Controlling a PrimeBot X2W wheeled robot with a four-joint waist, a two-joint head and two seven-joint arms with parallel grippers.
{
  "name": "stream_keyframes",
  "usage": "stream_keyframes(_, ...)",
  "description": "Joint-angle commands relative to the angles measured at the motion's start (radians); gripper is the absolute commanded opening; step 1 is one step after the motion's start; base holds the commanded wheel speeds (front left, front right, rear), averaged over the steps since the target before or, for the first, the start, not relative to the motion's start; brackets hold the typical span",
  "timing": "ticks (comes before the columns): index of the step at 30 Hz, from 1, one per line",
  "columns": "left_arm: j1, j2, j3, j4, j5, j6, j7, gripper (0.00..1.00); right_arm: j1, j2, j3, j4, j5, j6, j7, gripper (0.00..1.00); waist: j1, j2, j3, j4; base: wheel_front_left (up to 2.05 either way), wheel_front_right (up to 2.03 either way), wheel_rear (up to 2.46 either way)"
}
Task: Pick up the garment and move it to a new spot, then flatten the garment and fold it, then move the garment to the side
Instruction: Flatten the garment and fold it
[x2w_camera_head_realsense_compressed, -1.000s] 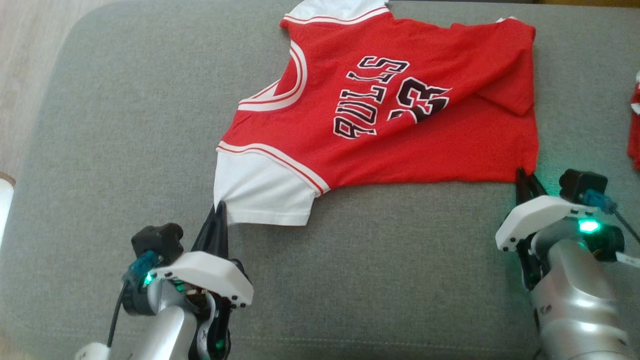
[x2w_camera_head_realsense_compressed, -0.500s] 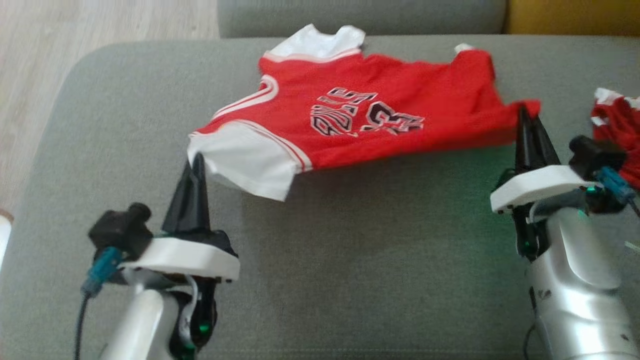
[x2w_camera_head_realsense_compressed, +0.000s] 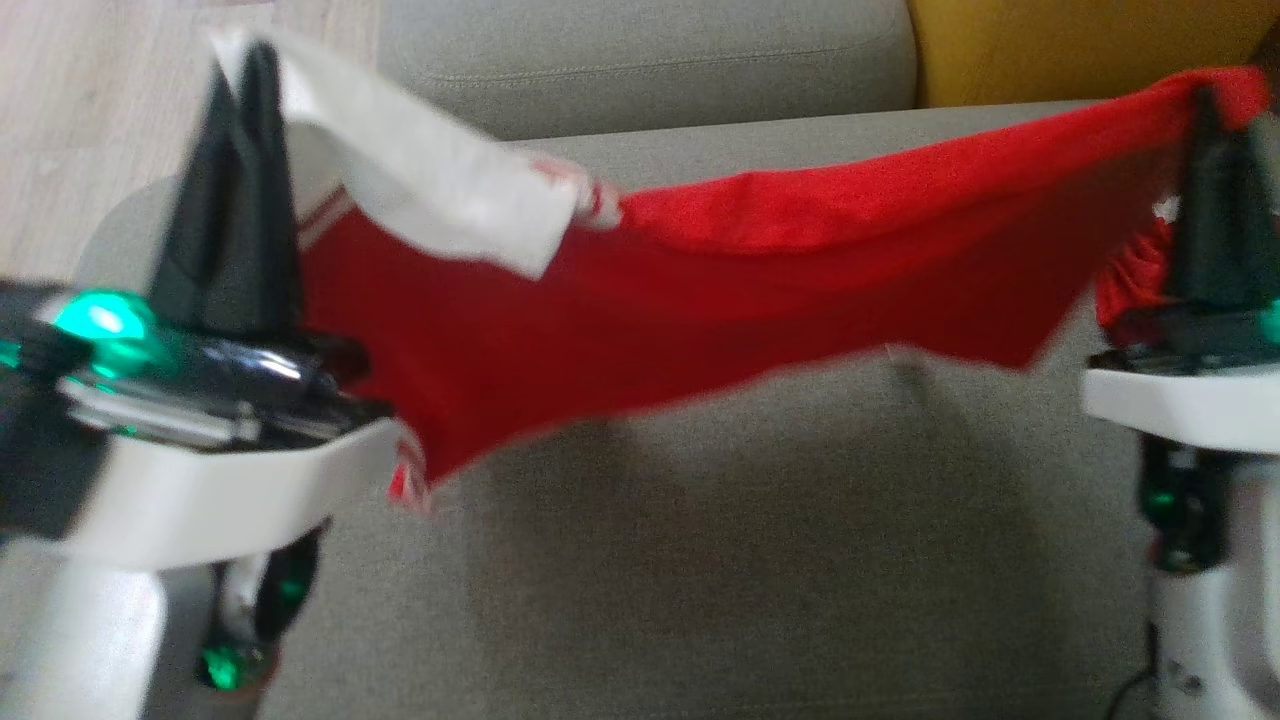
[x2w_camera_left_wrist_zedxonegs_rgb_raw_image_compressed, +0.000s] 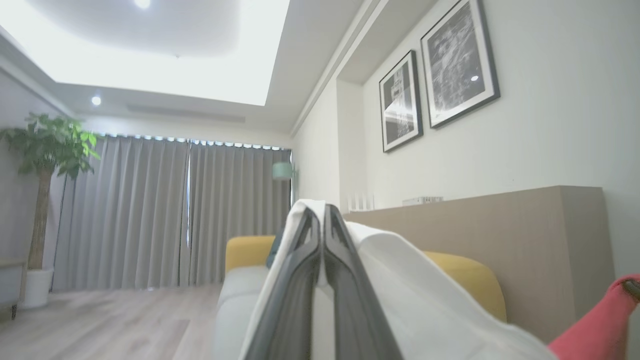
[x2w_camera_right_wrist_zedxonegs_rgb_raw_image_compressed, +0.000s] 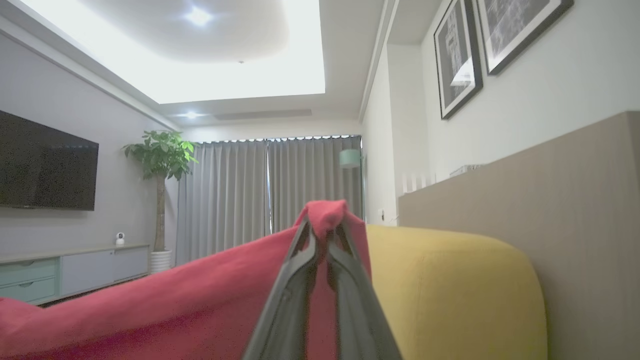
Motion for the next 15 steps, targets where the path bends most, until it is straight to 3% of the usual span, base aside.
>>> stream_keyframes(1, -0.103, 0.045, 0.057, -0.074, 0.023, -0.007, 0.028, 0.00, -0.005, -0.015, 0.010, -0.116, -0.010, 0.007, 0.032, 0.00, 0.0000, 0.0000, 0.004, -0.003, 0.00, 0.00, 0.00)
stream_keyframes(5, -0.216, 0.080, 0.061, -0.144, 0.053, -0.027, 0.092, 0.00, 0.015, -0.024, -0.013, -0.301, -0.022, 0.007, 0.107, 0.00, 0.0000, 0.0000, 0.030, -0.002, 0.00, 0.00, 0.00)
stream_keyframes(9, -0.333, 0.100, 0.055, -0.132, 0.059, -0.058, 0.146, 0.00, -0.003, -0.022, -0.027, -0.409, -0.025, 0.007, 0.171, 0.00, 0.0000, 0.0000, 0.079, 0.003, 0.00, 0.00, 0.00)
stream_keyframes(15, -0.513, 0.103, 0.067, 0.043, 0.037, -0.099, 0.161, 0.00, -0.110, -0.017, 0.002, -0.359, -0.001, 0.007, 0.227, 0.00, 0.0000, 0.0000, 0.198, 0.019, 0.00, 0.00, 0.00)
